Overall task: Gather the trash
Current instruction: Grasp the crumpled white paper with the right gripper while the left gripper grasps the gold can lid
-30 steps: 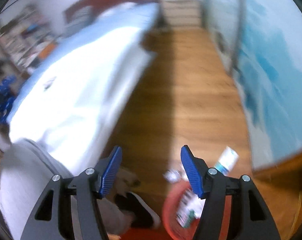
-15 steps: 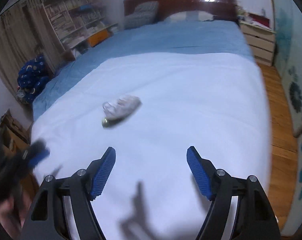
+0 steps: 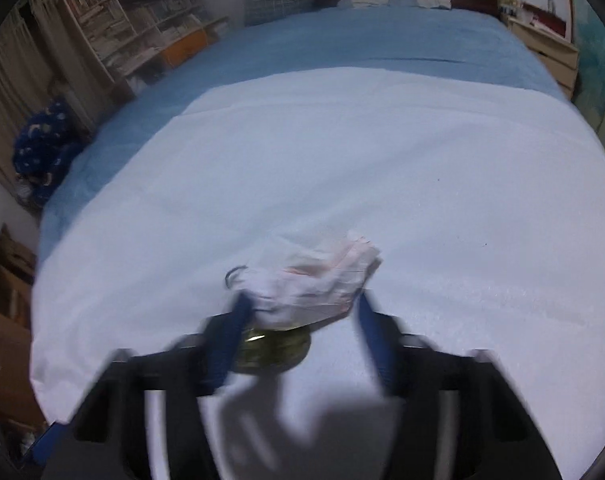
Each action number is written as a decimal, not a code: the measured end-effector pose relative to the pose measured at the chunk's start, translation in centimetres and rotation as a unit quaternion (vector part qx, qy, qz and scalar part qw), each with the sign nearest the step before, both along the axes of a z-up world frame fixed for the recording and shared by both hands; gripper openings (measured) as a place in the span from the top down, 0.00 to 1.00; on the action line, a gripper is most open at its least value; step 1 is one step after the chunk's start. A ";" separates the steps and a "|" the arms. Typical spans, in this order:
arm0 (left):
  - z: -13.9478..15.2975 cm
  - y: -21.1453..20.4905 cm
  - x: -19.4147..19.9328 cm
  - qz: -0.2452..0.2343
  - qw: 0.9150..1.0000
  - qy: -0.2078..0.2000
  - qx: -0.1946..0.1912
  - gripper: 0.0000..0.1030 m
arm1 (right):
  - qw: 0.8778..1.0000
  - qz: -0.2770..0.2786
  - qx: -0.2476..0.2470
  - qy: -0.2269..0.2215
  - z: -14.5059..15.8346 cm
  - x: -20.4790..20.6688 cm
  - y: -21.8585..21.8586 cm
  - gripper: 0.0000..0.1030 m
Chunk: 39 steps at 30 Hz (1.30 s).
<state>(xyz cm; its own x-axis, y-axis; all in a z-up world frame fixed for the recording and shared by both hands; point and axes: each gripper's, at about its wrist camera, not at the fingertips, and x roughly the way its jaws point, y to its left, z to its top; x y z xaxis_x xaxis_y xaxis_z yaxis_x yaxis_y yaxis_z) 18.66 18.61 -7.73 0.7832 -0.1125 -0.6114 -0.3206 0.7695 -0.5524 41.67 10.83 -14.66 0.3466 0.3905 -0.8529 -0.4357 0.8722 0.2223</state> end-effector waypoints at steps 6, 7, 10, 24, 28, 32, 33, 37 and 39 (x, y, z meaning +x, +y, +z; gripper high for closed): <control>-1.2 -1.0 3.7 -0.033 0.999 -0.002 -0.016 0.28 | 1.000 0.004 0.014 0.006 0.1 -1.5 -3.3 0.85; -1.3 -1.2 4.3 -0.038 0.999 -0.004 -0.018 0.28 | 1.000 0.001 0.016 0.010 0.0 -1.7 -3.8 0.85; -1.5 -2.0 6.3 -0.046 0.999 -0.004 -0.013 0.28 | 0.999 -0.006 0.034 0.022 -0.2 -1.3 -4.9 0.79; -2.8 -0.2 6.0 -0.017 0.999 0.033 -0.006 0.27 | 0.998 0.012 0.057 0.018 -3.4 6.6 0.3 0.45; -2.9 -0.3 6.7 -0.016 0.999 0.038 -0.013 0.27 | 0.994 0.031 0.104 0.000 -3.2 6.5 -0.1 0.55; -2.8 -1.5 8.1 -0.041 0.998 0.039 -0.002 0.27 | 0.989 0.015 0.145 -0.026 -1.6 5.2 -3.3 0.56; -2.7 -1.8 8.6 -0.046 0.998 0.039 0.000 0.27 | 0.989 0.007 0.147 -0.036 -1.2 4.6 -4.2 0.56; -3.4 -2.2 10.6 -0.054 0.997 0.055 -0.008 0.25 | 0.985 -0.017 0.152 -0.074 0.8 0.5 -9.8 0.56; -4.0 -2.3 11.9 -0.052 0.996 0.076 -0.009 0.24 | 0.987 -0.023 0.143 -0.070 0.9 -1.9 -13.1 0.55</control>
